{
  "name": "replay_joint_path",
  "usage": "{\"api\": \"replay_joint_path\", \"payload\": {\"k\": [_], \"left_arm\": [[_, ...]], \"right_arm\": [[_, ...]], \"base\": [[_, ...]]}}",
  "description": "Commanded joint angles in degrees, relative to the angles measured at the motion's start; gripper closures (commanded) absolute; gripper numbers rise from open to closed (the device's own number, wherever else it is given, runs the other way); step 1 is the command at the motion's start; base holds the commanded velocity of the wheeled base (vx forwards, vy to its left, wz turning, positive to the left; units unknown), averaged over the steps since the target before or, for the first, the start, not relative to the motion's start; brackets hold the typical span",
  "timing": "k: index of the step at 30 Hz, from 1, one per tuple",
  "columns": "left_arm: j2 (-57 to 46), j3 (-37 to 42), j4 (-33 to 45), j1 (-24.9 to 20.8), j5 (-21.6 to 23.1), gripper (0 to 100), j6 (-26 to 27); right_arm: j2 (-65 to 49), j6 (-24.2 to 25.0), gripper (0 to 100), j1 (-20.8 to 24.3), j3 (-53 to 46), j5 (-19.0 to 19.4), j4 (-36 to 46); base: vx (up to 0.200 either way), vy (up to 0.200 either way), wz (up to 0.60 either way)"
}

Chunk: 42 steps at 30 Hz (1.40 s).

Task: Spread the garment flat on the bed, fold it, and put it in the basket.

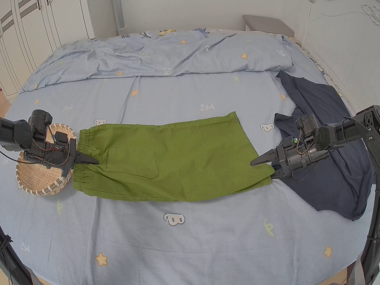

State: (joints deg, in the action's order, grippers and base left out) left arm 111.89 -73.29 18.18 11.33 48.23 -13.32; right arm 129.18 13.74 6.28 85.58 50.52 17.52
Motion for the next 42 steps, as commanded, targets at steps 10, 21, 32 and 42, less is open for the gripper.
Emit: {"api": "replay_joint_path", "payload": {"k": [10, 21, 32, 42], "left_arm": [[0.18, -0.01, 0.02, 0.01, 0.03, 100, -0.04], [-0.26, -0.01, 1.95, 0.10, 0.03, 100, -0.12], [-4.13, 3.77, 16.54, 2.74, 0.47, 100, 11.04], [-11.43, 20.03, 18.47, 6.52, 0.29, 100, 21.15]], "right_arm": [[1.60, 0.32, 100, -2.94, 1.26, 3.62, 0.06], [-9.92, -3.28, 100, -2.24, -7.79, 3.45, 1.47], [-28.72, -8.38, 100, -0.83, -32.23, 2.83, 0.94], [-39.71, -9.96, 100, -1.09, -60.18, 2.83, -12.95]], "base": [[0.000, 0.000, 0.00], [0.000, 0.000, 0.00], [0.000, 0.000, 0.00], [0.000, 0.000, 0.00]]}}
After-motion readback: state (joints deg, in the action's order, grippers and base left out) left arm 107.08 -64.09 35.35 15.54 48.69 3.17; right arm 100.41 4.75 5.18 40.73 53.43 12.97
